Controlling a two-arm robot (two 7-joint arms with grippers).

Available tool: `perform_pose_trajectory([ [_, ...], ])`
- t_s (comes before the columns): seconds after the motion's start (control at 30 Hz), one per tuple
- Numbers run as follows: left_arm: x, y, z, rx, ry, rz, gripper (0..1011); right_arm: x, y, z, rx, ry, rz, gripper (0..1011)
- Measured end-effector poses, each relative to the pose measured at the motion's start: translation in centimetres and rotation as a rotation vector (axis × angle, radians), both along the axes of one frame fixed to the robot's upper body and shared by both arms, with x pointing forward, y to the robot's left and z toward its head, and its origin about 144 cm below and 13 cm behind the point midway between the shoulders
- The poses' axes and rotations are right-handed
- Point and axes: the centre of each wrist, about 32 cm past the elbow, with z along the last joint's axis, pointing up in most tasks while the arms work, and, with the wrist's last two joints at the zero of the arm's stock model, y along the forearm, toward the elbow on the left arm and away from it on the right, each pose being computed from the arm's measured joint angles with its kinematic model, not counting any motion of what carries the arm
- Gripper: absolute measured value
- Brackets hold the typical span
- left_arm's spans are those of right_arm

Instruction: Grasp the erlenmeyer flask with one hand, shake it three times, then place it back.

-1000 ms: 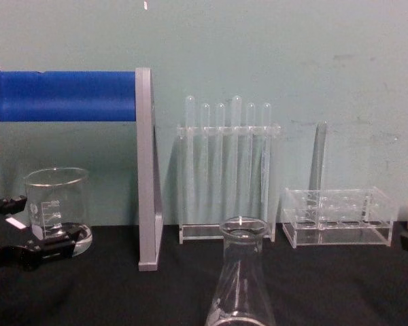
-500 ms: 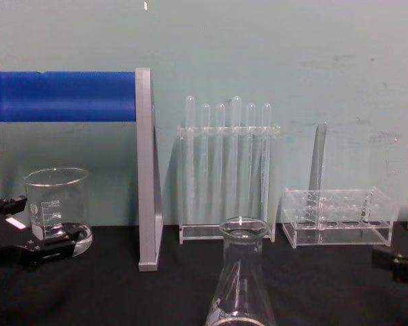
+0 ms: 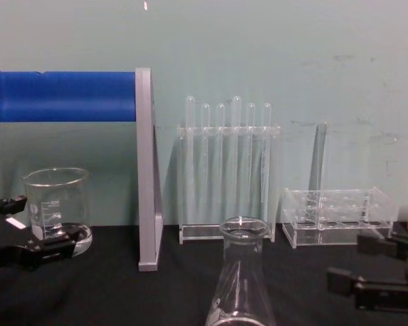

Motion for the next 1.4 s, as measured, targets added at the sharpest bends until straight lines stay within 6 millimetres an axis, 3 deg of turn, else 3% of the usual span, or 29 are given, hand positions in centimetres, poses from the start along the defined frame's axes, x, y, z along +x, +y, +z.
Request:
perform_pose_trajectory([
  [0.57, 0.0, 0.0, 0.0, 0.000, 0.000, 0.000, 1001, 2.3, 2.9, -0.7, 0.047, 0.053, 0.163, 1003],
  [1.4, 0.0, 0.0, 0.0, 0.000, 0.000, 0.000, 1001, 6.2, 5.9, -0.9, 0.034, 0.011, 0.202, 1003],
])
